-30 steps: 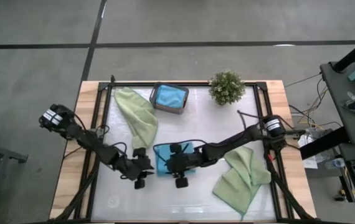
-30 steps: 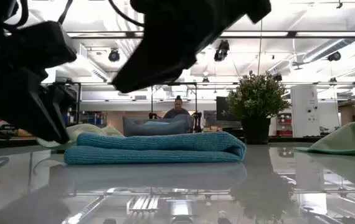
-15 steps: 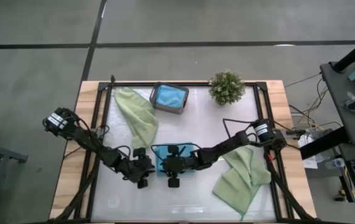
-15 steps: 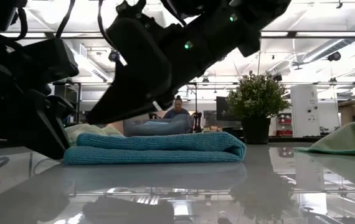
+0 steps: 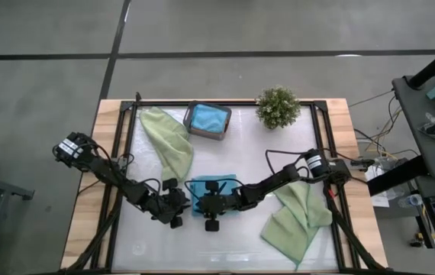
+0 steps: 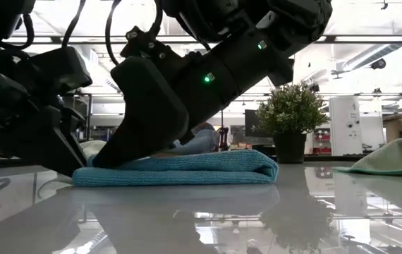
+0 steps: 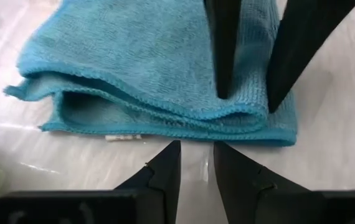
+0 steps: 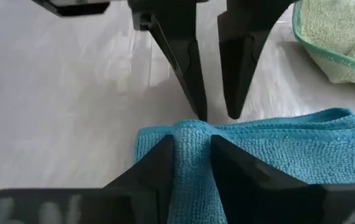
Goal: Fold microfiber towels
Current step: Fold the blue microfiber towel
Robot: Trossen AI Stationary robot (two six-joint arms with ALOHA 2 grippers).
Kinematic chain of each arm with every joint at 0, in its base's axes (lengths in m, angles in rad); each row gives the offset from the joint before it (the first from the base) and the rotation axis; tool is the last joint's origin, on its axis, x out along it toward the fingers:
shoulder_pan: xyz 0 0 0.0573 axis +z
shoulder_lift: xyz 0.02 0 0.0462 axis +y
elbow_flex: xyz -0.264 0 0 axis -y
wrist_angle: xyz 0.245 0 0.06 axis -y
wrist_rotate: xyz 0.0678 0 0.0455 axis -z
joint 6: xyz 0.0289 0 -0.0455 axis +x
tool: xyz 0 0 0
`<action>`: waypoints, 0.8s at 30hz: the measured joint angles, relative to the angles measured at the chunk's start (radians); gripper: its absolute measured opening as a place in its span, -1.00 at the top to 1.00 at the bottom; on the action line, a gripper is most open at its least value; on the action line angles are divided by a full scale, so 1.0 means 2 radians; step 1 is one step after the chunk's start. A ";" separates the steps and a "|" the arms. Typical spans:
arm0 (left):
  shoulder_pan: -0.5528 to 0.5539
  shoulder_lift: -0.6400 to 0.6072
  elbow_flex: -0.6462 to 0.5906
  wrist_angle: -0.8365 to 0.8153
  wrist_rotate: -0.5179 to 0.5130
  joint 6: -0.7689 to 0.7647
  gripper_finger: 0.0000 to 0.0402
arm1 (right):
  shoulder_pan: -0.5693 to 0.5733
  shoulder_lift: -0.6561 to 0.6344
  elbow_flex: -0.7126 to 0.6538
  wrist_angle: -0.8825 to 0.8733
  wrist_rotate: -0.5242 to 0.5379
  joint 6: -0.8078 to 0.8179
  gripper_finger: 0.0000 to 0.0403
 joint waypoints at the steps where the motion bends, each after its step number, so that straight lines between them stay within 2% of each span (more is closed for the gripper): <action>1: 0.000 0.000 0.000 0.000 -0.006 0.000 0.60 | 0.000 0.000 0.000 0.001 0.000 0.000 0.54; 4: 0.000 0.000 -0.001 0.000 -0.028 0.001 0.60 | 0.000 -0.001 0.000 0.000 0.000 -0.001 0.66; 11: 0.000 0.000 -0.009 0.001 -0.038 0.000 0.60 | 0.000 -0.003 0.006 -0.001 0.000 -0.015 0.94; 16: 0.001 0.000 -0.015 0.001 -0.070 -0.003 0.60 | 0.000 -0.012 0.010 0.000 0.000 -0.022 0.95; 24: 0.007 0.000 -0.016 0.001 -0.076 -0.003 0.60 | 0.004 -0.014 0.010 -0.001 -0.016 -0.019 0.96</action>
